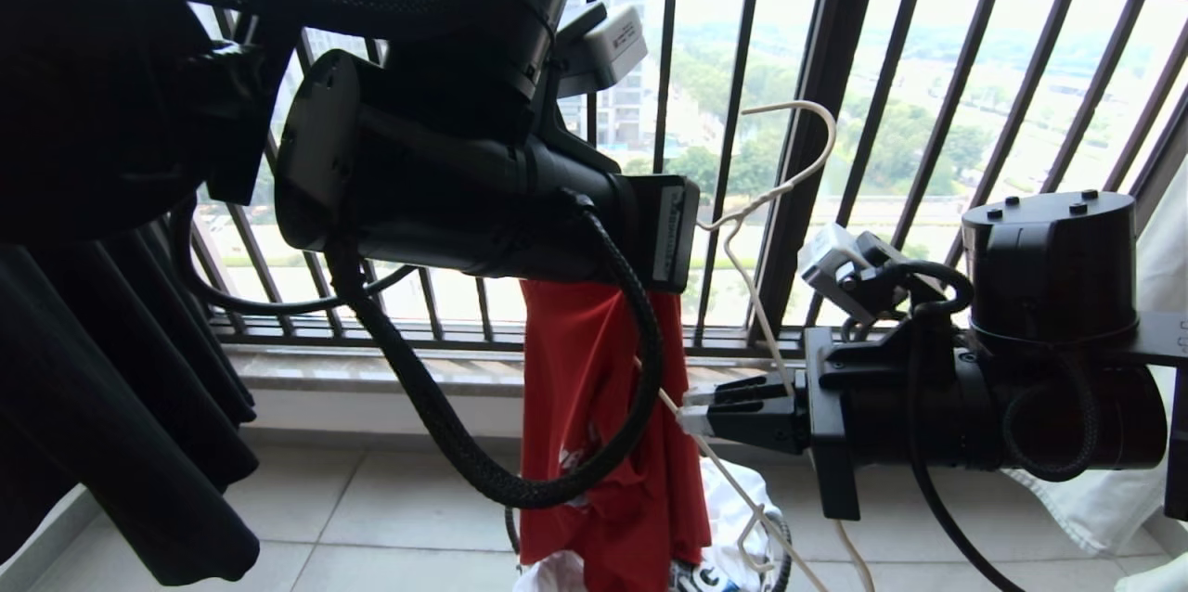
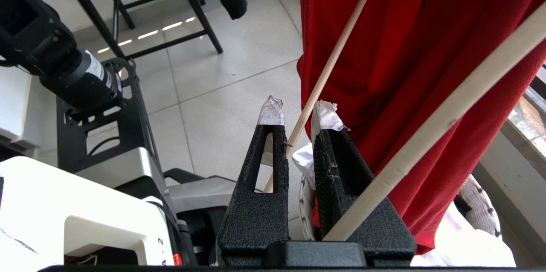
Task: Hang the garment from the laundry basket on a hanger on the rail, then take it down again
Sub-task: Hang the clothes on the clothes rack
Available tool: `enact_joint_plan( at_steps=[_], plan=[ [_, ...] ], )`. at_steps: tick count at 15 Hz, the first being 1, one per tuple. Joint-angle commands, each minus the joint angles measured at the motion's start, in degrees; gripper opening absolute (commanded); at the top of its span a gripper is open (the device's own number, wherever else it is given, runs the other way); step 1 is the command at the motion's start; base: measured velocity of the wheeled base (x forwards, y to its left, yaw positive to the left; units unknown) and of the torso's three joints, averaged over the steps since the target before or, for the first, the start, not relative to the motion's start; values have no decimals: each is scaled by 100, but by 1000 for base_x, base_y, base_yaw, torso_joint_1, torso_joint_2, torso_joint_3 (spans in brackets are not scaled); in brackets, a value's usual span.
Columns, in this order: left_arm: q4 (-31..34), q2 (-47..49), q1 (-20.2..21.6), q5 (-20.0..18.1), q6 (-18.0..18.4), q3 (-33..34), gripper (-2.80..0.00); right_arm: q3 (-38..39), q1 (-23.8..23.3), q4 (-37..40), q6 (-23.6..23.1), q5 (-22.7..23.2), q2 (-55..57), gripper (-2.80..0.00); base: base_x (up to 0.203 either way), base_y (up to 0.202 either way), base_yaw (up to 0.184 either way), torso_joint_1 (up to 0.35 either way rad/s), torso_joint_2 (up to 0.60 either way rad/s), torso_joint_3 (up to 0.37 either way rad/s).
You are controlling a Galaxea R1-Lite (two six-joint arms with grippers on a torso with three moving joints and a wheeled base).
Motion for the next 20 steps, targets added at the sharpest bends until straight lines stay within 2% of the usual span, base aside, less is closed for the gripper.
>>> enact_joint_plan(
  at_steps=[1,8,11,20],
  plan=[
    [16,147,-12,-1,-20,-207,-280,6,8,-13,-5,46,-16,-280,0,0,0,0,0,0],
    [3,293,-91,-32,234,-415,-280,234,8,-417,30,231,-174,-280,0,0,0,0,0,0],
    [2,153,-98,-459,360,-372,-280,234,0,-417,21,231,-156,-280,0,0,0,0,0,0],
    [2,36,-264,-464,409,-353,-280,234,-27,-417,21,223,-130,-280,0,0,0,0,0,0]
  ],
)
